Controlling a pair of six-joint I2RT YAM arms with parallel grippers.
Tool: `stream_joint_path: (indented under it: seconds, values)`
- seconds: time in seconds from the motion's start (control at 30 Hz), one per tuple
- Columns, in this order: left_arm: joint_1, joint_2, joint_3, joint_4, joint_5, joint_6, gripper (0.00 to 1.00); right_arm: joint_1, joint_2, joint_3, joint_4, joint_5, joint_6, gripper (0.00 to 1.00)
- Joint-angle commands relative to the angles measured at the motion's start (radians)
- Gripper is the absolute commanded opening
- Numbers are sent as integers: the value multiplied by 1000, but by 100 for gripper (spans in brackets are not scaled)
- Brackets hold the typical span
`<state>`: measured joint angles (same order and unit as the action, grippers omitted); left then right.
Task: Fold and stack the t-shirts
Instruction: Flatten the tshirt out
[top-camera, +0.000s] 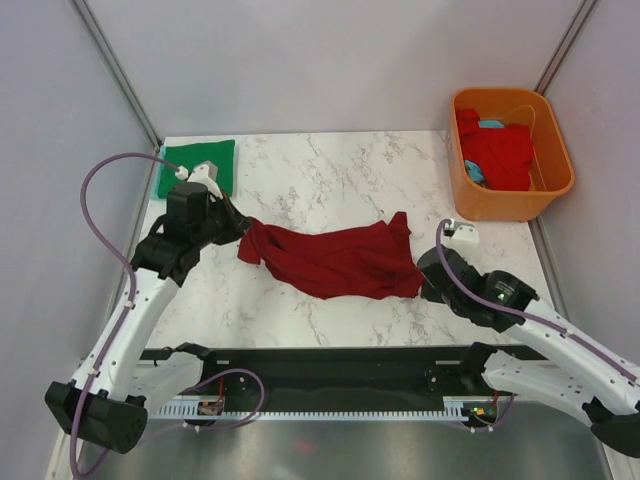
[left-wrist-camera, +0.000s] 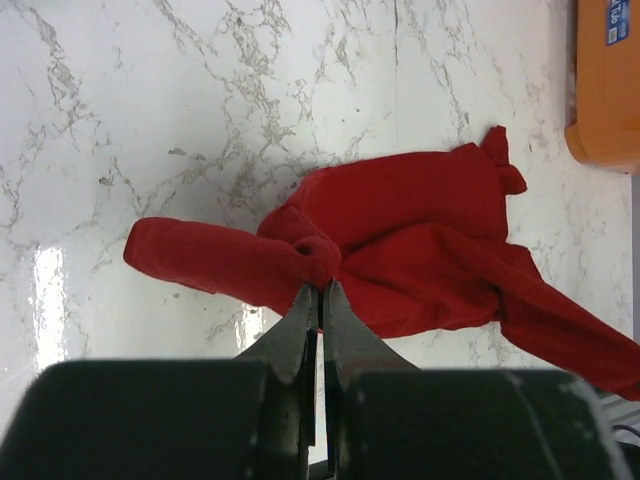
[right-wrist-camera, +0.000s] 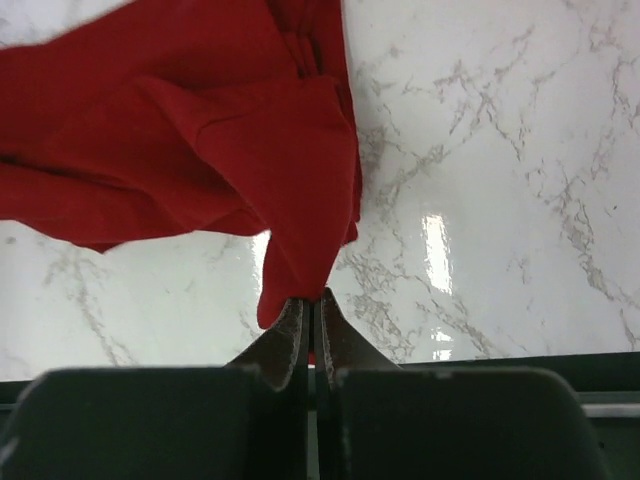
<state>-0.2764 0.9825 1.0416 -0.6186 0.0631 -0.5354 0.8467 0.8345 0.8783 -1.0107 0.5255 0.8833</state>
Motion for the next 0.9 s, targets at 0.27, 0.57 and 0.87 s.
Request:
stream_joint_path:
  seconds: [0.27,0.57,0.87]
  values:
    - [5,261,354,26,135,31,2,-1,-14,559,119,56,-138,0]
    - [-1,709,537,25,401,123,22,-3,-9,397,241,-146,-95,0]
    - [-194,408,275,161,459,207,67,-1,84,280,297,-209,-164,0]
